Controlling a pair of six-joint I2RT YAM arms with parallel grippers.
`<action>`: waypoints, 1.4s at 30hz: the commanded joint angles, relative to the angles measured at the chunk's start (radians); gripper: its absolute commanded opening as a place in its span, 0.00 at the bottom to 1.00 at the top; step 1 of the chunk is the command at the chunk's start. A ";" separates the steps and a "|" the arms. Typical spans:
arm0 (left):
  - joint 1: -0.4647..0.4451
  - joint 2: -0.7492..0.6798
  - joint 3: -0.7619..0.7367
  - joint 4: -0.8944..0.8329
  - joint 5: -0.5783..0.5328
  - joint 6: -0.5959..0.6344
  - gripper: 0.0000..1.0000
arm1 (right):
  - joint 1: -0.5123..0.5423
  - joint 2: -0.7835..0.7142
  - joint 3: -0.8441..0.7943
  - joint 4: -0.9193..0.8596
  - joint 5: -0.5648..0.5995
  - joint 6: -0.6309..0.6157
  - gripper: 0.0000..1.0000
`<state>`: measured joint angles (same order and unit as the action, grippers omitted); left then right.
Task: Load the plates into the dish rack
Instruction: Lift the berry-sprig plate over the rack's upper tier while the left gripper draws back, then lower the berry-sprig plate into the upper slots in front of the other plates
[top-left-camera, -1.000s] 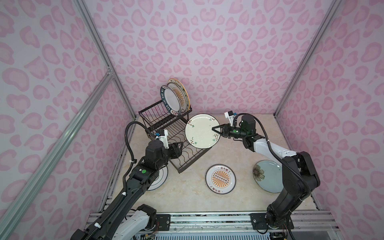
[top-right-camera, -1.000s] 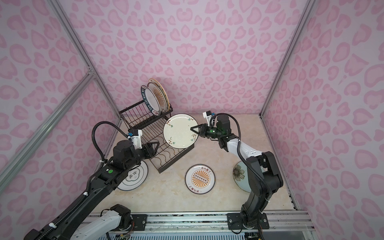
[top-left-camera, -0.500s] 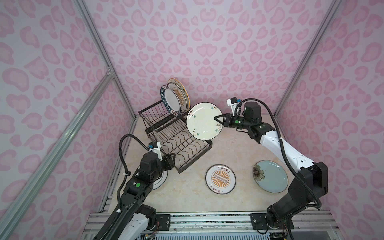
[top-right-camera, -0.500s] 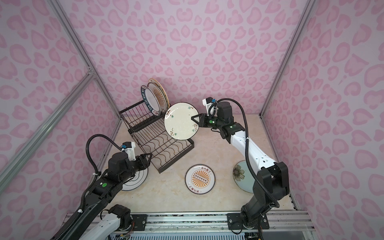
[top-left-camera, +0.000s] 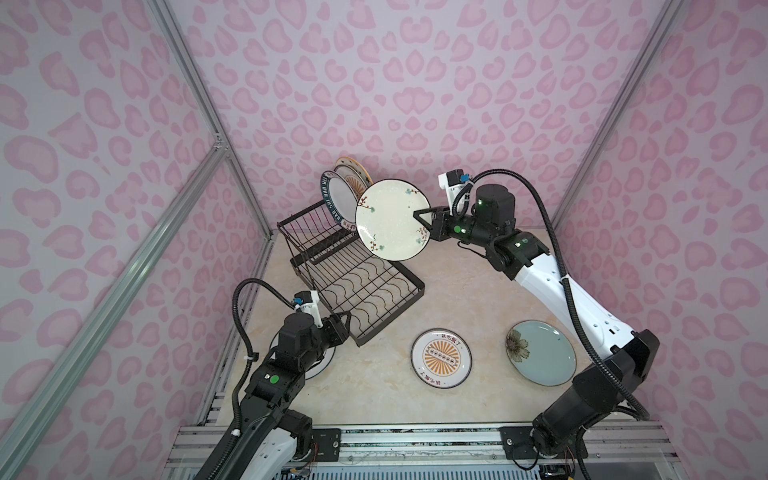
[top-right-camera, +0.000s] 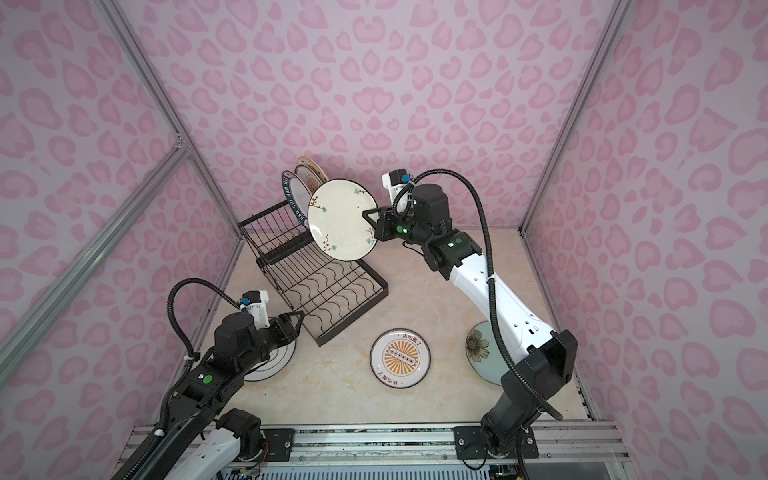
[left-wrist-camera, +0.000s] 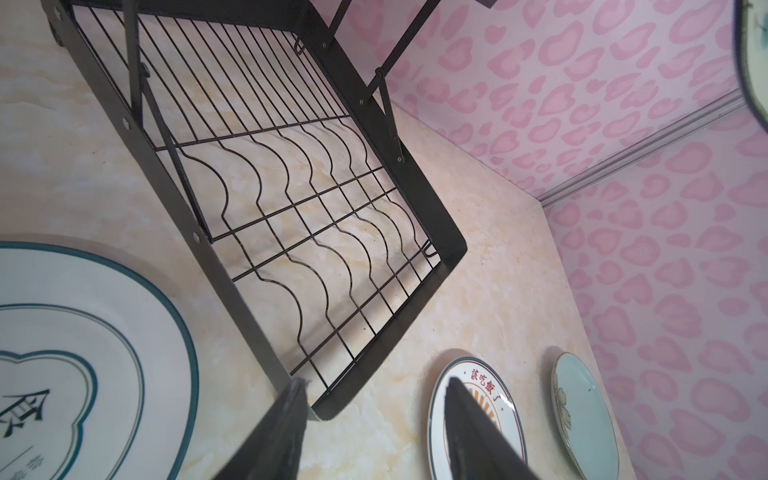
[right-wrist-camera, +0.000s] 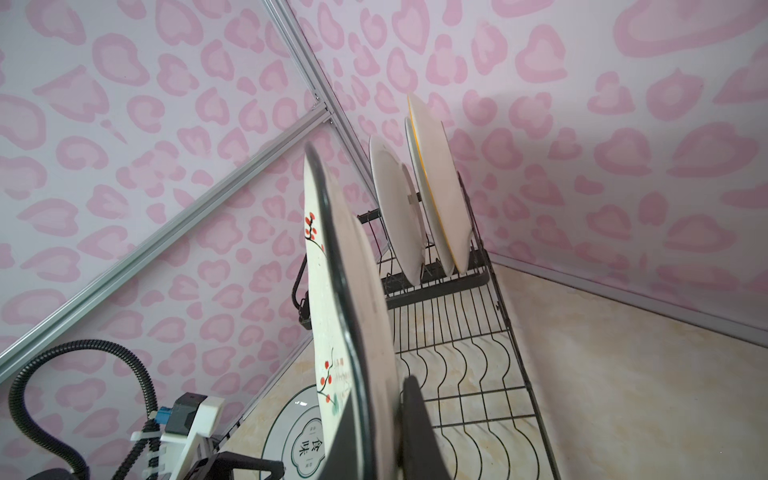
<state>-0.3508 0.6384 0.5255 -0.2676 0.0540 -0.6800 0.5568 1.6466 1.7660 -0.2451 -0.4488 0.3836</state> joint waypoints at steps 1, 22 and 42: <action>0.001 0.004 -0.012 0.016 -0.007 -0.005 0.56 | 0.035 0.028 0.069 0.042 0.060 -0.055 0.00; 0.001 -0.044 -0.027 -0.024 -0.008 -0.018 0.55 | 0.159 0.333 0.595 -0.161 0.177 -0.190 0.00; 0.001 -0.052 -0.019 -0.061 -0.019 -0.018 0.55 | 0.220 0.426 0.612 0.007 0.435 -0.249 0.00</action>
<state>-0.3508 0.5896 0.4999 -0.3195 0.0410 -0.6991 0.7696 2.0583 2.3642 -0.4026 -0.0776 0.1635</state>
